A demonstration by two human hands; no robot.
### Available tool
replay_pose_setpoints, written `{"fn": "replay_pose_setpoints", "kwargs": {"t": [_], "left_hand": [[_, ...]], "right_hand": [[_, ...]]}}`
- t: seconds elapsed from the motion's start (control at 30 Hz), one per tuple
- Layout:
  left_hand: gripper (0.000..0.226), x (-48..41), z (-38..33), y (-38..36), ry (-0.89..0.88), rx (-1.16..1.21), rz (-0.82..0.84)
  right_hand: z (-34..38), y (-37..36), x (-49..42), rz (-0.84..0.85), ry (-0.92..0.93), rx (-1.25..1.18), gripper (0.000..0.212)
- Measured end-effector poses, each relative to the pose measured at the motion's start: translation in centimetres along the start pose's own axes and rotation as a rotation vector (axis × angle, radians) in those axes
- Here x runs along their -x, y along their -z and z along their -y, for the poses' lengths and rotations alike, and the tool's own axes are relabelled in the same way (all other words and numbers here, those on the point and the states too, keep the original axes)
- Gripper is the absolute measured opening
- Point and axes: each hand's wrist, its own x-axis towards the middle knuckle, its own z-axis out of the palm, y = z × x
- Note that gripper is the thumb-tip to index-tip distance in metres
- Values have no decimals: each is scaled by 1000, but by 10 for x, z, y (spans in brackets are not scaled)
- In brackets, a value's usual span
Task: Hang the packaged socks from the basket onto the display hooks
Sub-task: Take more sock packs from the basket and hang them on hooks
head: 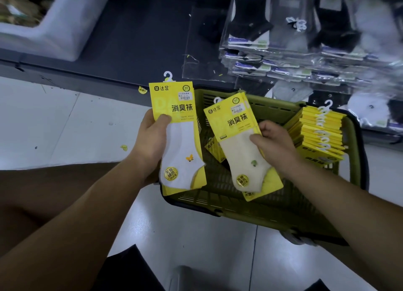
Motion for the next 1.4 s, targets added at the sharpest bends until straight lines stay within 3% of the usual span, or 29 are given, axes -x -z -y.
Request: {"fn": "replay_pose_setpoints", "kwargs": {"t": [0.1,0.23,0.37,0.47,0.57,0.67,0.83,0.93,1.07,1.27,1.4], "left_hand": [[30,2,-3,-6,-11,-62,31],[38,8,-5,-19,-13,-24,110],[59,15,-1,-28,57,48,291],[22,13,4,-26,-129,-116,219],[32,4,4,-12,-80,-82,156],[35,-2,0,4,-29,-25,119],[38,-4,5,11,-4,0,166],[38,-7,6,10,-8,4,159],[38,-12,8,10,-6,-2,145],[39,-16,9,9,-23,-10,153],[38,-16,10,9,-13,-19,145]], "right_hand": [[30,-6,11,-13,-21,-251,2],[50,-31,20,138,-71,-478,9],[49,-47,26,132,83,-173,6],[42,-50,24,124,214,-5,14],[21,-45,4,41,157,78,11],[-18,-32,-24,56,80,382,6],[-75,-28,-42,172,-82,738,43],[-91,-32,-45,97,-47,914,52],[-102,-35,-53,-38,-16,1010,65],[-112,-46,-56,9,-78,1139,72],[-115,-56,-55,135,-160,908,55]]}}
